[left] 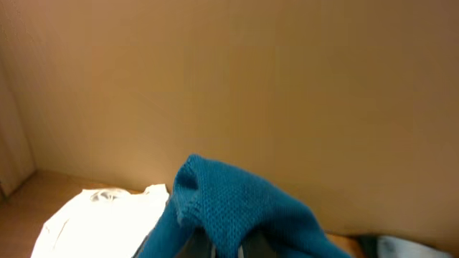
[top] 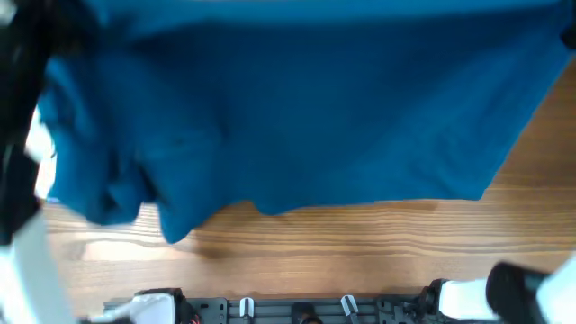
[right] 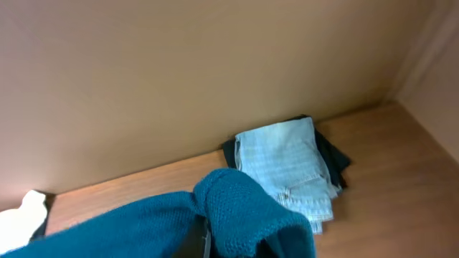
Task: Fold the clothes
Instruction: 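Lift the shirt high with both grippers and carry it away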
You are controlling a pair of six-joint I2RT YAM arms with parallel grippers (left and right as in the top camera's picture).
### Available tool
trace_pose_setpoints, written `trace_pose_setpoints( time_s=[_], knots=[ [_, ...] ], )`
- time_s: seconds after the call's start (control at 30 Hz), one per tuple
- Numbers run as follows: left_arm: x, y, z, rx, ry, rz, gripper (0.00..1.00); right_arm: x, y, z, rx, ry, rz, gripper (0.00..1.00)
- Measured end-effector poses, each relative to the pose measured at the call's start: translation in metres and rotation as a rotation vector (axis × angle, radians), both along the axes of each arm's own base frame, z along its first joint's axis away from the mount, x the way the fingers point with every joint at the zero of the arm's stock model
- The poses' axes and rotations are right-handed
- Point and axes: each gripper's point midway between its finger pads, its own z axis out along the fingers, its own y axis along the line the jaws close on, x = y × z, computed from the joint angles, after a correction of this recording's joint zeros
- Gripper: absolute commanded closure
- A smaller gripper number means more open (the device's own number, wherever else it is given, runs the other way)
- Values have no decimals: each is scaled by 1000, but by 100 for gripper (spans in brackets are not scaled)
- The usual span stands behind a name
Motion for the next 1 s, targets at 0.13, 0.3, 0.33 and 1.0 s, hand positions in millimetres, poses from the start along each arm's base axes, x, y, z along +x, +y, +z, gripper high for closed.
trace_pose_setpoints(
  time_s=[0.13,0.3,0.33,1.0],
  knots=[
    [70,2,-30,18,35,2,96,62,-10,-31,-3,28,29,96],
    [132,3,-34,62,-62,-1,96,118,-4,-40,-36,-42,80,96],
    [137,4,-28,71,-95,1,96,125,-1,-34,-48,-74,90,96],
    [116,5,-69,107,156,-12,96,160,63,-54,-59,-68,252,96]
  ],
)
